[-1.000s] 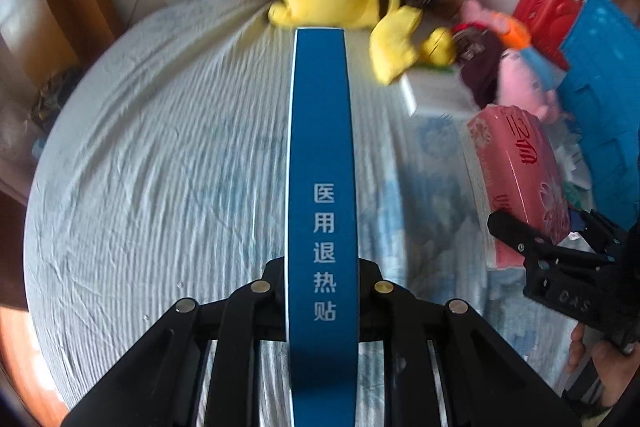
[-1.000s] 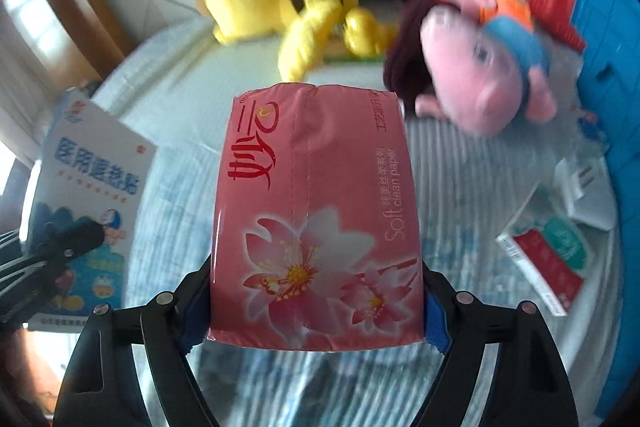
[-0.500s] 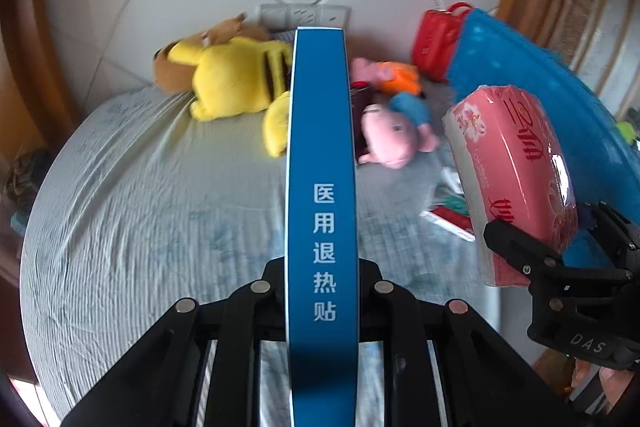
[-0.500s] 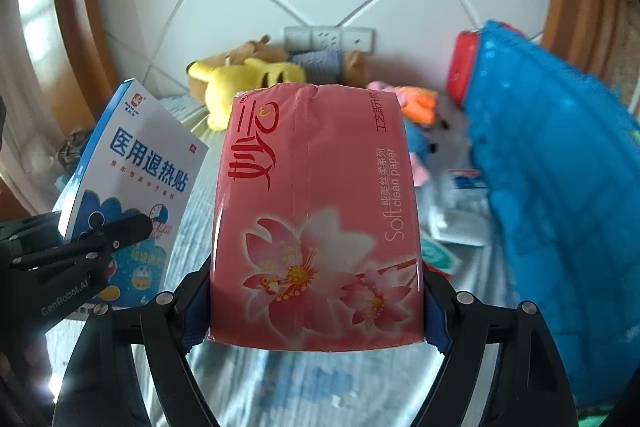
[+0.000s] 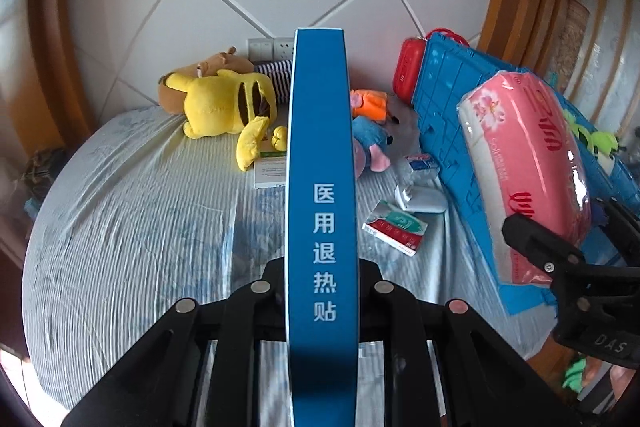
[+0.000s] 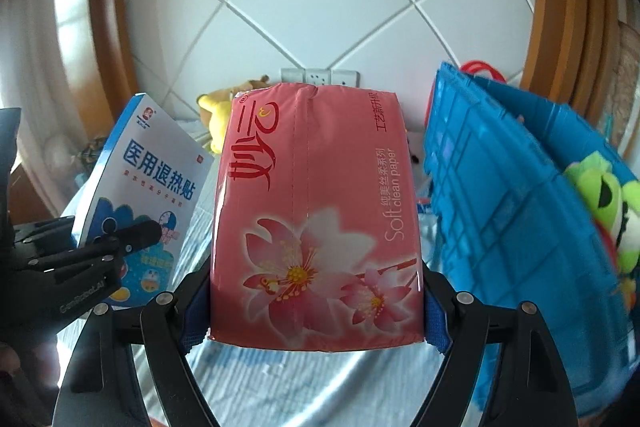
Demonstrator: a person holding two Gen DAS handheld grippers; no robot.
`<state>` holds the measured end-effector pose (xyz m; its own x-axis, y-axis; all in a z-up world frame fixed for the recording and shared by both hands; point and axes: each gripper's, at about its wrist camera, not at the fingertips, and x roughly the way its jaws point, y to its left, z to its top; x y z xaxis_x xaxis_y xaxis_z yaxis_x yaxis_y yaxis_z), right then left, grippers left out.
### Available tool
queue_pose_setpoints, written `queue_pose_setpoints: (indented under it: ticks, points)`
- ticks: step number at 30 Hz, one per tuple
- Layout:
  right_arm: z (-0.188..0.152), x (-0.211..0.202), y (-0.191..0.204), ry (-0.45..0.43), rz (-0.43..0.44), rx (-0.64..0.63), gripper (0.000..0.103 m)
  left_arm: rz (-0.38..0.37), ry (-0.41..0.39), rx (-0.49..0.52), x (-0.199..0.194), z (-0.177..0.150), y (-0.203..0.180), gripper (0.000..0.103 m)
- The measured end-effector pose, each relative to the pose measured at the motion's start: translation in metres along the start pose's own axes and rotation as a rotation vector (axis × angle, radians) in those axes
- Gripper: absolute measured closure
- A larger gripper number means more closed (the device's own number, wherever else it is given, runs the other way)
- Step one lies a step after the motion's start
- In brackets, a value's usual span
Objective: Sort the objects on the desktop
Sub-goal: 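Carry the medicine box and tissue pack into the blue crate and release both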
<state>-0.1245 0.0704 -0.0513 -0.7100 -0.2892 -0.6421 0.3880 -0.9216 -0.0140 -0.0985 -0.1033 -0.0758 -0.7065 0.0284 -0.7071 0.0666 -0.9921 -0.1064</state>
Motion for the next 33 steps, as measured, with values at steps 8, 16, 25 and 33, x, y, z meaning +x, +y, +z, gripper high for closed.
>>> queue_pose_setpoints:
  ticks: [8, 16, 25, 33]
  points:
    - [0.003, -0.053, -0.047, -0.098, 0.008, 0.032, 0.02, 0.001, -0.055, 0.042, -0.026, 0.012, -0.05, 0.086]
    - [0.01, -0.107, -0.107, -0.176, -0.117, 0.132, 0.02, -0.105, -0.151, 0.149, -0.035, 0.053, -0.106, 0.086]
    - [0.005, -0.164, -0.209, -0.231, -0.269, 0.222, 0.02, -0.246, -0.292, 0.232, -0.067, 0.111, -0.217, 0.086]
    - [-0.018, -0.163, -0.305, -0.164, -0.304, 0.217, 0.02, -0.341, -0.281, 0.238, -0.051, 0.126, -0.345, 0.086]
